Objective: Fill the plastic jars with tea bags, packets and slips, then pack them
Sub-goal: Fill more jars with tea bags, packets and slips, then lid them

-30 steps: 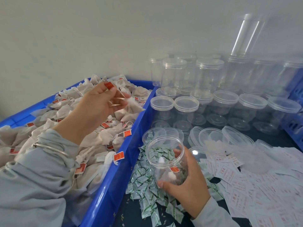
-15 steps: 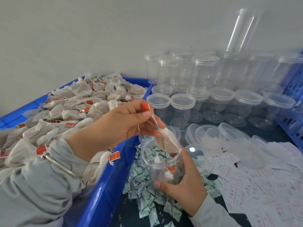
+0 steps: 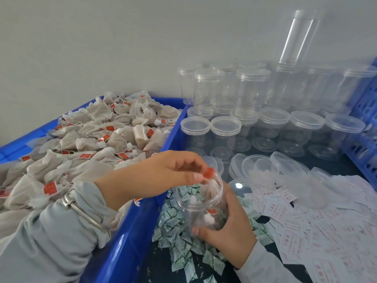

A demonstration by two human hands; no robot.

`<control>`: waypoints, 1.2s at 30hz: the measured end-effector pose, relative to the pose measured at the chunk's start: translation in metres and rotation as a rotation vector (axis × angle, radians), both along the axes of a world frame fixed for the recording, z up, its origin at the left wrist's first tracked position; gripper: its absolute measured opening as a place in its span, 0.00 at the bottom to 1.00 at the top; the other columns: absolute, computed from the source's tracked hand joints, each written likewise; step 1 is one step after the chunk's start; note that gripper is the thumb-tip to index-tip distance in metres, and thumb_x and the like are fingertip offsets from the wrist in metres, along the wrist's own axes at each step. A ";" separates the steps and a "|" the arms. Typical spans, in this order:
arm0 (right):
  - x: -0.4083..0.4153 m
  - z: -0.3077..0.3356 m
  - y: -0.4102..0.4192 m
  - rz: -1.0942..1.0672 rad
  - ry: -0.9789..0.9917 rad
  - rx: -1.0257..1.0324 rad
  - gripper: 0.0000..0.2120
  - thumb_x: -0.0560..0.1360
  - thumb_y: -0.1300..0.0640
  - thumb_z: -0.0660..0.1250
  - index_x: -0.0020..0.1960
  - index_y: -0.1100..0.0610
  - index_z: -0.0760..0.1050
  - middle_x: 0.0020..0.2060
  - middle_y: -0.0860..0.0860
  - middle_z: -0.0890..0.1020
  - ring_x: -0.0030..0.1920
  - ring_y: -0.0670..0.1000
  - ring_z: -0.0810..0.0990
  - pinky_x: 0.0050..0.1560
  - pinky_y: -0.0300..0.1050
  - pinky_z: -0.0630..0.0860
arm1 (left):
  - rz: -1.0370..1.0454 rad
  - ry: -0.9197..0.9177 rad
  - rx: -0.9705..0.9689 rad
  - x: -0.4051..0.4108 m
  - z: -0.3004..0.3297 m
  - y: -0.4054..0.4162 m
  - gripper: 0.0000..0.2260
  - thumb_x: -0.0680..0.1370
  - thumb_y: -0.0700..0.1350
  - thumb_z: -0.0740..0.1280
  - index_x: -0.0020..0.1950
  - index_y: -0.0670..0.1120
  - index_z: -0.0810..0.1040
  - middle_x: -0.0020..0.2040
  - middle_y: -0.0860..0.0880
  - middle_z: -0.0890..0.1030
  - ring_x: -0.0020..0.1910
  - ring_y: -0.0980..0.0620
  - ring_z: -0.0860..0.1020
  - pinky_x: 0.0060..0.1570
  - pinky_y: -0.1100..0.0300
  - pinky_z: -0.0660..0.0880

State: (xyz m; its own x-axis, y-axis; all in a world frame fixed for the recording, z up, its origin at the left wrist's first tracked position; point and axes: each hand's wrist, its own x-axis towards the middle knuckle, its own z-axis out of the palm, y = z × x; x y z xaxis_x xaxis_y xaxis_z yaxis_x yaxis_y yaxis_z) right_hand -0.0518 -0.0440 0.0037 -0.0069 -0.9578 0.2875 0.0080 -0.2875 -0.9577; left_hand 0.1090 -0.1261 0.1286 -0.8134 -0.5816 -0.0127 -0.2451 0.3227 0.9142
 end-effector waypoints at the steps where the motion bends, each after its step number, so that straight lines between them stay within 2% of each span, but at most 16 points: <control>1: 0.000 0.001 0.000 0.003 -0.002 0.002 0.45 0.58 0.68 0.79 0.69 0.45 0.65 0.57 0.44 0.79 0.56 0.44 0.80 0.43 0.35 0.78 | 0.036 -0.030 -0.039 0.000 0.000 0.000 0.10 0.73 0.52 0.68 0.52 0.52 0.80 0.54 0.53 0.83 0.56 0.55 0.80 0.56 0.60 0.75; 4: 0.001 0.000 -0.001 -0.019 0.009 -0.011 0.45 0.57 0.66 0.79 0.68 0.44 0.66 0.58 0.43 0.79 0.58 0.45 0.79 0.49 0.34 0.77 | 0.198 -0.021 -0.189 0.002 0.004 -0.005 0.08 0.76 0.54 0.65 0.51 0.54 0.79 0.49 0.56 0.84 0.49 0.58 0.81 0.49 0.64 0.77; 6: 0.001 -0.001 -0.002 -0.039 0.010 -0.005 0.46 0.56 0.63 0.80 0.68 0.42 0.65 0.60 0.42 0.78 0.60 0.44 0.78 0.51 0.33 0.76 | 0.325 0.006 -0.229 0.009 0.008 -0.015 0.05 0.78 0.49 0.63 0.48 0.54 0.79 0.45 0.57 0.84 0.45 0.59 0.82 0.45 0.66 0.77; 8: 0.001 -0.003 -0.002 -0.046 0.015 -0.001 0.47 0.55 0.59 0.80 0.67 0.37 0.65 0.61 0.40 0.77 0.61 0.44 0.77 0.52 0.34 0.77 | 0.492 -0.024 -0.281 0.023 0.010 -0.030 0.08 0.79 0.44 0.63 0.45 0.55 0.79 0.42 0.57 0.84 0.44 0.57 0.82 0.46 0.61 0.77; 11: 0.001 -0.004 -0.001 -0.042 0.029 0.007 0.46 0.54 0.56 0.81 0.64 0.30 0.65 0.62 0.38 0.76 0.62 0.42 0.76 0.52 0.36 0.78 | 0.748 -0.105 -0.370 0.046 0.010 -0.052 0.10 0.77 0.43 0.64 0.40 0.57 0.79 0.41 0.53 0.83 0.44 0.50 0.81 0.47 0.53 0.76; 14: 0.001 -0.005 0.000 -0.037 0.041 0.004 0.46 0.54 0.55 0.81 0.64 0.30 0.65 0.62 0.38 0.76 0.62 0.42 0.76 0.52 0.36 0.78 | 0.907 -0.235 -0.450 0.062 0.005 -0.070 0.09 0.77 0.42 0.64 0.41 0.56 0.77 0.46 0.51 0.82 0.40 0.55 0.78 0.37 0.62 0.72; 15: 0.001 -0.004 0.000 -0.037 0.046 0.002 0.46 0.54 0.55 0.81 0.64 0.31 0.65 0.61 0.37 0.76 0.62 0.41 0.76 0.52 0.34 0.77 | 0.915 -0.303 -0.467 0.064 0.002 -0.074 0.08 0.77 0.41 0.64 0.44 0.55 0.77 0.47 0.51 0.81 0.40 0.57 0.76 0.35 0.64 0.70; 18: 0.001 -0.002 0.002 -0.037 0.065 -0.004 0.45 0.55 0.56 0.81 0.65 0.33 0.65 0.61 0.36 0.76 0.61 0.40 0.77 0.51 0.31 0.76 | 0.802 -0.506 -0.449 0.064 -0.010 -0.079 0.09 0.77 0.40 0.63 0.52 0.52 0.78 0.51 0.52 0.80 0.46 0.55 0.76 0.43 0.63 0.70; 20: 0.000 -0.002 0.002 -0.031 0.073 -0.007 0.45 0.56 0.59 0.81 0.66 0.37 0.65 0.60 0.37 0.77 0.60 0.41 0.77 0.51 0.31 0.76 | 0.688 -0.609 -0.407 0.061 -0.014 -0.076 0.11 0.77 0.41 0.64 0.55 0.53 0.78 0.49 0.56 0.78 0.44 0.58 0.75 0.40 0.65 0.69; 22: 0.000 -0.001 0.002 -0.030 0.072 -0.003 0.45 0.56 0.60 0.81 0.67 0.41 0.65 0.60 0.39 0.78 0.60 0.41 0.77 0.51 0.31 0.76 | 0.632 -0.644 -0.374 0.059 -0.015 -0.074 0.09 0.77 0.42 0.63 0.52 0.56 0.76 0.46 0.58 0.77 0.41 0.60 0.75 0.37 0.66 0.69; 24: 0.000 -0.001 0.002 -0.027 0.068 0.006 0.45 0.56 0.61 0.81 0.67 0.41 0.65 0.60 0.39 0.78 0.60 0.42 0.78 0.50 0.32 0.76 | 0.645 -0.655 -0.371 0.059 -0.013 -0.074 0.08 0.77 0.42 0.61 0.49 0.56 0.74 0.43 0.59 0.76 0.40 0.61 0.75 0.36 0.66 0.68; 26: 0.000 -0.001 0.002 -0.032 0.074 0.009 0.45 0.56 0.61 0.81 0.66 0.40 0.65 0.59 0.37 0.78 0.59 0.40 0.78 0.49 0.31 0.76 | 0.684 -0.722 -0.410 0.063 -0.013 -0.077 0.06 0.77 0.42 0.61 0.49 0.50 0.77 0.44 0.54 0.79 0.39 0.59 0.75 0.34 0.65 0.67; 28: -0.001 -0.001 0.002 -0.031 0.069 0.019 0.46 0.56 0.62 0.81 0.67 0.41 0.65 0.59 0.37 0.78 0.59 0.40 0.78 0.49 0.31 0.77 | 0.716 -0.818 -0.436 0.066 -0.014 -0.079 0.09 0.77 0.44 0.63 0.51 0.43 0.80 0.48 0.47 0.81 0.40 0.54 0.74 0.36 0.65 0.67; 31: 0.000 -0.002 0.002 -0.020 0.066 0.022 0.46 0.55 0.62 0.81 0.68 0.43 0.65 0.59 0.38 0.78 0.60 0.41 0.78 0.50 0.32 0.77 | 0.724 -0.861 -0.443 0.066 -0.017 -0.080 0.09 0.76 0.47 0.66 0.46 0.42 0.82 0.45 0.45 0.81 0.39 0.53 0.74 0.35 0.65 0.67; 34: 0.000 -0.001 0.001 -0.017 0.062 0.022 0.46 0.56 0.61 0.81 0.68 0.44 0.65 0.60 0.40 0.78 0.60 0.42 0.78 0.50 0.33 0.77 | 0.756 -0.879 -0.524 0.064 -0.016 -0.082 0.08 0.77 0.46 0.64 0.39 0.46 0.76 0.38 0.49 0.76 0.35 0.56 0.71 0.31 0.64 0.63; 36: 0.000 0.000 0.001 -0.016 0.063 0.023 0.45 0.56 0.60 0.81 0.68 0.44 0.65 0.60 0.39 0.78 0.59 0.42 0.78 0.50 0.33 0.77 | 0.797 -0.848 -0.568 0.065 -0.014 -0.083 0.10 0.79 0.46 0.61 0.38 0.47 0.71 0.38 0.50 0.74 0.36 0.54 0.70 0.32 0.61 0.63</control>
